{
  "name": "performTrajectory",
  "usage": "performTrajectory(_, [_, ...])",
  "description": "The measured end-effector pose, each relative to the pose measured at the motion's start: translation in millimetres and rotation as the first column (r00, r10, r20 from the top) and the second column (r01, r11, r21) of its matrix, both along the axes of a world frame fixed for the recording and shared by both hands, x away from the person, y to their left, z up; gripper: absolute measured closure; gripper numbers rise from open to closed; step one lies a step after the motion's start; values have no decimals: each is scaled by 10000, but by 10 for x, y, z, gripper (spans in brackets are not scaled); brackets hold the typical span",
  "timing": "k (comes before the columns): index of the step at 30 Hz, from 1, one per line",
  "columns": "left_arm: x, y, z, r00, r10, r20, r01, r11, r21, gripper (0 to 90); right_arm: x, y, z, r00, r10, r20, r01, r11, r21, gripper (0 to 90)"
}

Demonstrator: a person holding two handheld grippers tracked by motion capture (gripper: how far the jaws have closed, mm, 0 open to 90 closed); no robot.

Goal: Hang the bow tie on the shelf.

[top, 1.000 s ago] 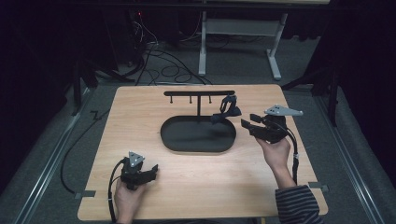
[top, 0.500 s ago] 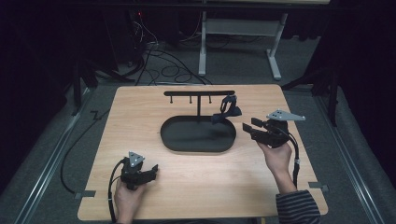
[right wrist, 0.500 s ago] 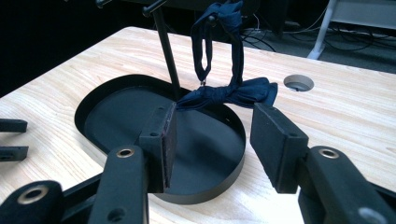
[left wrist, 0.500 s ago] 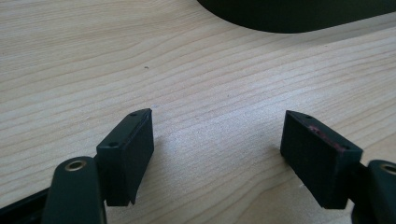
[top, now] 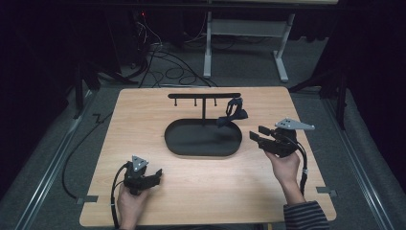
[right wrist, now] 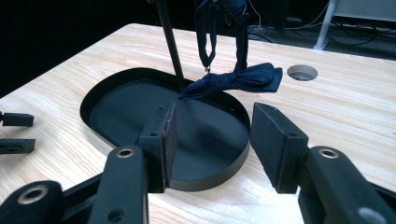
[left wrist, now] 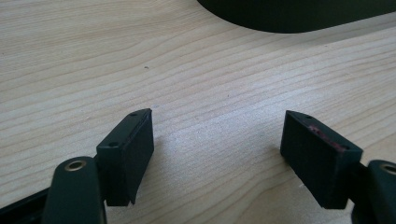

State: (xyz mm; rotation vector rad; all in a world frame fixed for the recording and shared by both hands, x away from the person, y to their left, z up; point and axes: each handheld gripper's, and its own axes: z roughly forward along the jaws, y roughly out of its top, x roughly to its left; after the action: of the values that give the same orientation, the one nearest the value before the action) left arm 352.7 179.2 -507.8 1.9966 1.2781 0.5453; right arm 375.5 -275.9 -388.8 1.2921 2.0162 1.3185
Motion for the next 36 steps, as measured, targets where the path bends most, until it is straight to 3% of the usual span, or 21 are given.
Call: performTrajectory(36, [0,0,0,10000,-1,0,1,10000,3,263,-218,-28,-250,9998,-102,-175,110,9990,438,528])
